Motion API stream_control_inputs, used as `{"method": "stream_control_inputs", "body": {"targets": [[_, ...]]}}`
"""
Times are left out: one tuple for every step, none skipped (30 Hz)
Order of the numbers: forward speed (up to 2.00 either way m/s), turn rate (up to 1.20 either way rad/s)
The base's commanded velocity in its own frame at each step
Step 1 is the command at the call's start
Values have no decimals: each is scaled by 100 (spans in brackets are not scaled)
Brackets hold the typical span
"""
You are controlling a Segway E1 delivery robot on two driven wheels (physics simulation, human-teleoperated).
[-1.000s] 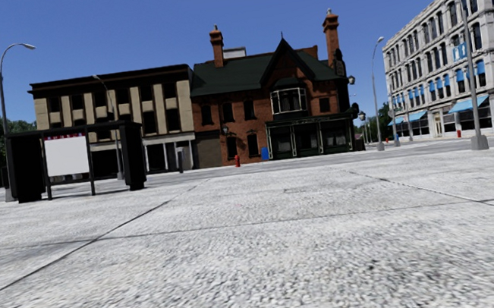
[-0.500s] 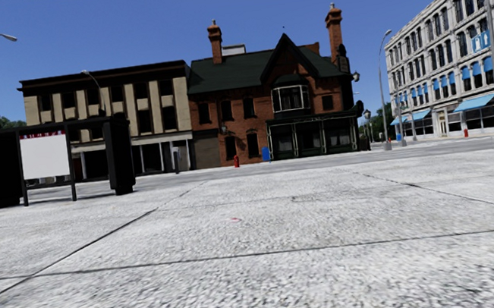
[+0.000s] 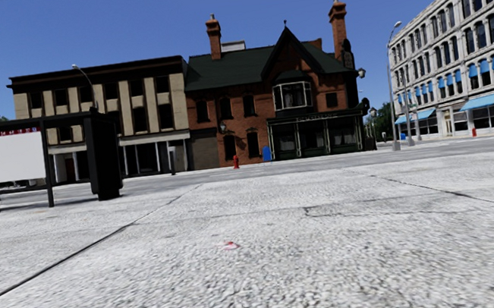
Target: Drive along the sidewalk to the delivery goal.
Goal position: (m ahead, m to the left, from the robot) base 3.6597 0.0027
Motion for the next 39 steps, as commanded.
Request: {"method": "stream_control_inputs", "body": {"targets": [[200, 0], [200, 0], [200, 0], [200, 0], [200, 0], [200, 0], [200, 0], [200, 0], [200, 0], [200, 0], [200, 0], [200, 0], [200, 0], [200, 0], [200, 0], [200, 0], [200, 0], [200, 0], [200, 0], [200, 0], [200, 0], [200, 0], [200, 0], [200, 0], [200, 0], [200, 0], [200, 0], [200, 0], [200, 0], [200, 0], [200, 0], [200, 0], [200, 0], [200, 0], [200, 0], [200, 0], [200, 0], [197, 0], [165, 0]]}}
